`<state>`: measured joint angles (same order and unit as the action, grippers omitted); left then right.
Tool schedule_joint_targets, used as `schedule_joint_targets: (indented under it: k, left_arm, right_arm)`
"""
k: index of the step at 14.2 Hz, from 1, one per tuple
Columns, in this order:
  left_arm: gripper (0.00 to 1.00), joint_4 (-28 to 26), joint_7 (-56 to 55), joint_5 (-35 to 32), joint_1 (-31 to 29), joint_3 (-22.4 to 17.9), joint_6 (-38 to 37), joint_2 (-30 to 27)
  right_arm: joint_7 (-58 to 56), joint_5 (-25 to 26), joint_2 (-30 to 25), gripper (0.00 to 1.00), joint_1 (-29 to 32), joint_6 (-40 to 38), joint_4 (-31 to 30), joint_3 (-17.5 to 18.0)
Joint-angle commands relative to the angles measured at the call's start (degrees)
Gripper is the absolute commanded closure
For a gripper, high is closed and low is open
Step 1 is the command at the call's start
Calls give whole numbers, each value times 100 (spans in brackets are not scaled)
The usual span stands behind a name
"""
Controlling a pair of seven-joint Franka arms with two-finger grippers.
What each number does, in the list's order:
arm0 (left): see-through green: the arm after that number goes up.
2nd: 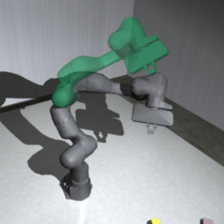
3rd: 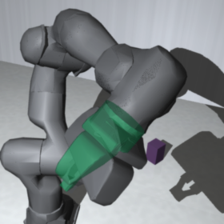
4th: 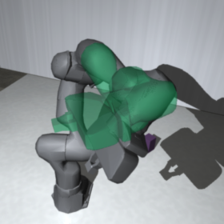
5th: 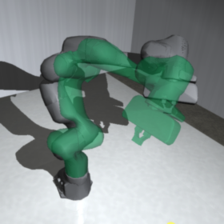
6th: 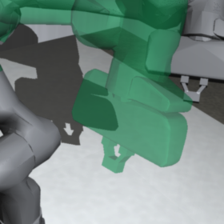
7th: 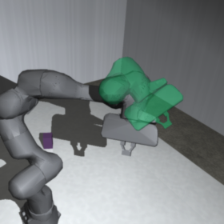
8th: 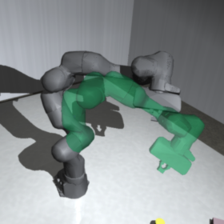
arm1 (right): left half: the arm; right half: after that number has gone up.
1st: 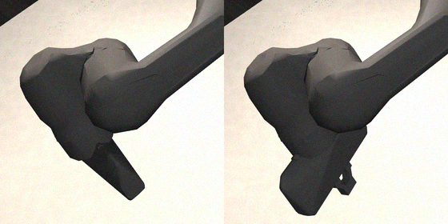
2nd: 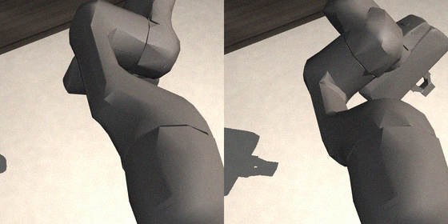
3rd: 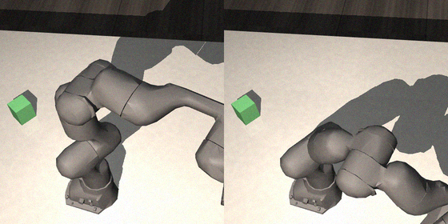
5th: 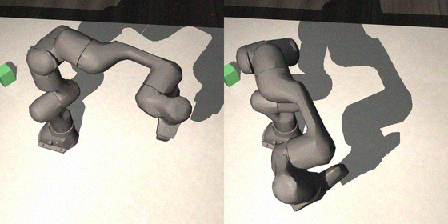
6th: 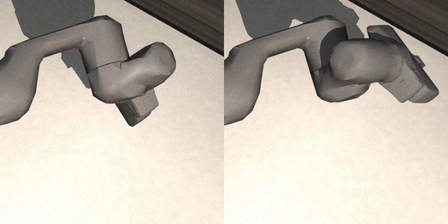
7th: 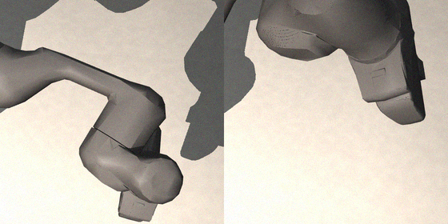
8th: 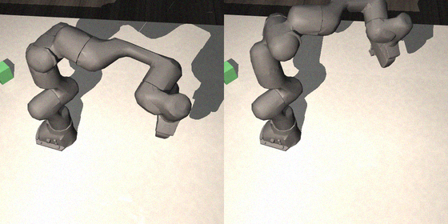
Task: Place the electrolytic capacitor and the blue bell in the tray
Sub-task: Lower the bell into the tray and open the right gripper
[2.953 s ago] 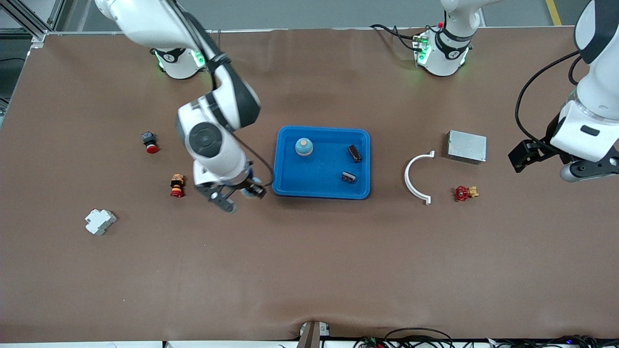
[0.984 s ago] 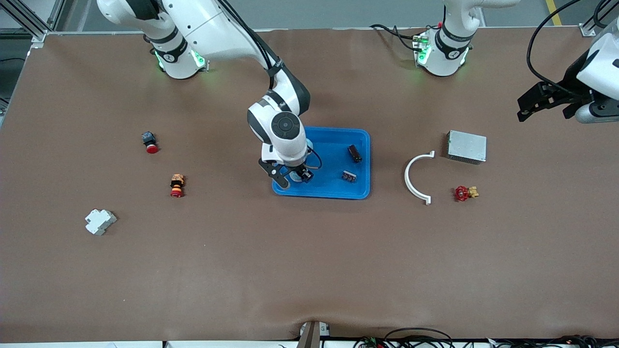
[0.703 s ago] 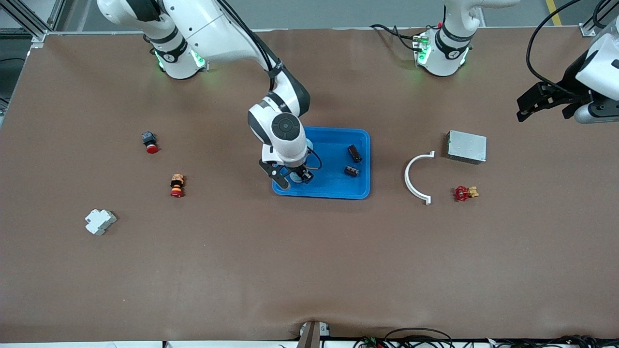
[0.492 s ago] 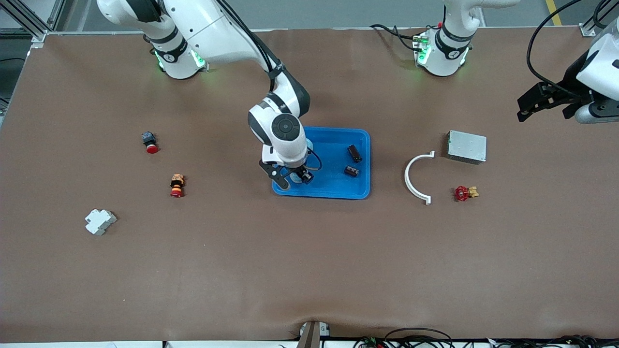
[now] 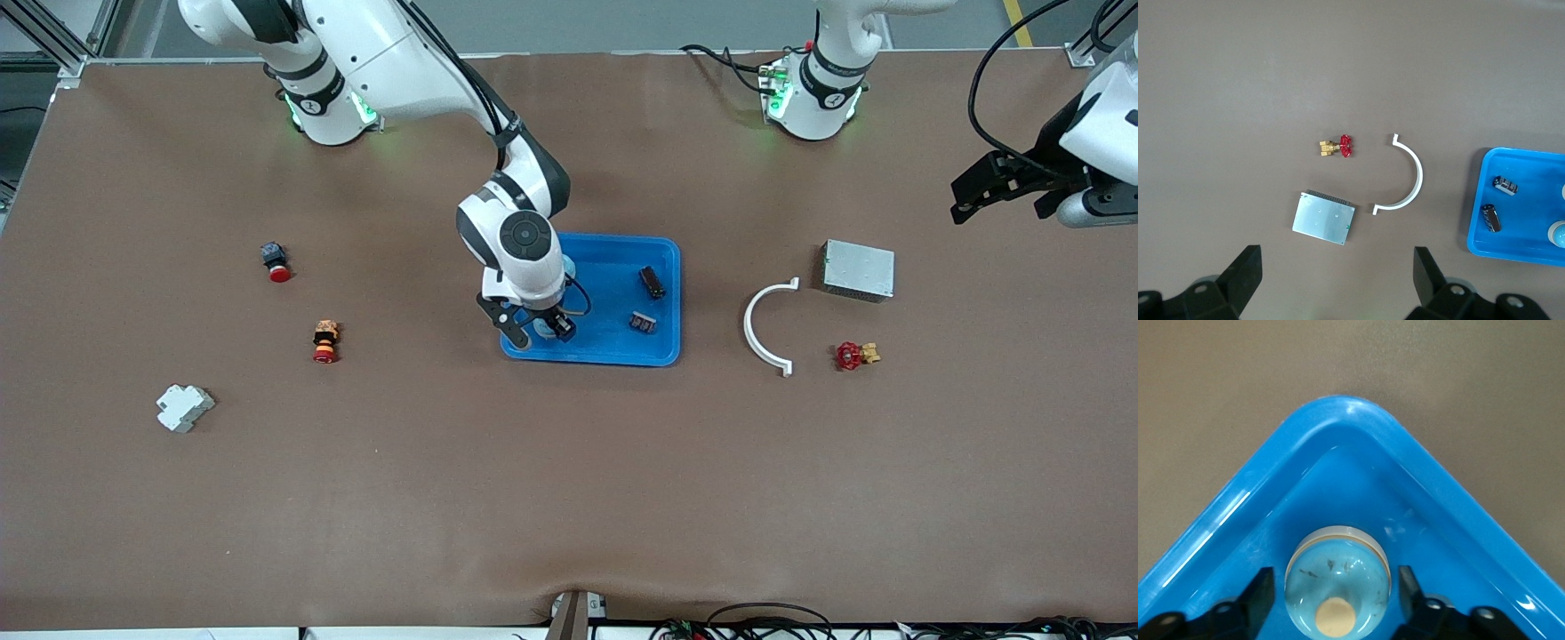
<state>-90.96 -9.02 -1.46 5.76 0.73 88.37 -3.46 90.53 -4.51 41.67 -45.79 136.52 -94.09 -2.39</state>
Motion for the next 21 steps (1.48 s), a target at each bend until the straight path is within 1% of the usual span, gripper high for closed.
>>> schedule_joint_targets:
  k: [1, 8, 11, 12, 14, 16, 18, 21]
  left_arm:
    - [0, -79, -4, 23, -5, -3, 5, -93]
    - [0, -71, -30, 23, 4, -3, -74, -111]
    - [0, -71, -91, 14, 22, 6, -83, -111]
    - [0, -71, -118, 14, 22, 6, -118, -111]
    - [0, -71, -127, 14, 22, 15, -144, -111]
    - [0, -71, -127, 14, 13, 32, -144, -120]
    - [0, -71, -127, 14, 13, 32, -144, -120]
    - [0, -71, -127, 14, 13, 24, -144, -102]
  right_arm:
    - [176, 12, 34, 0, -132, 24, 58, -94]
    - [176, 12, 17, 0, -159, -2, 66, -103]
    - [80, 21, -80, 0, -124, -125, 145, -103]
    - [53, 99, -106, 0, -106, -256, 189, -103]
    - [-192, 161, -115, 0, -71, -799, 460, -103]
    - [-674, 170, -194, 0, 69, -1720, 856, -112]
    - [-1507, 161, -544, 0, 358, -2407, 902, -121]
    - [-2650, 187, -1116, 0, 990, -3015, 823, -156]
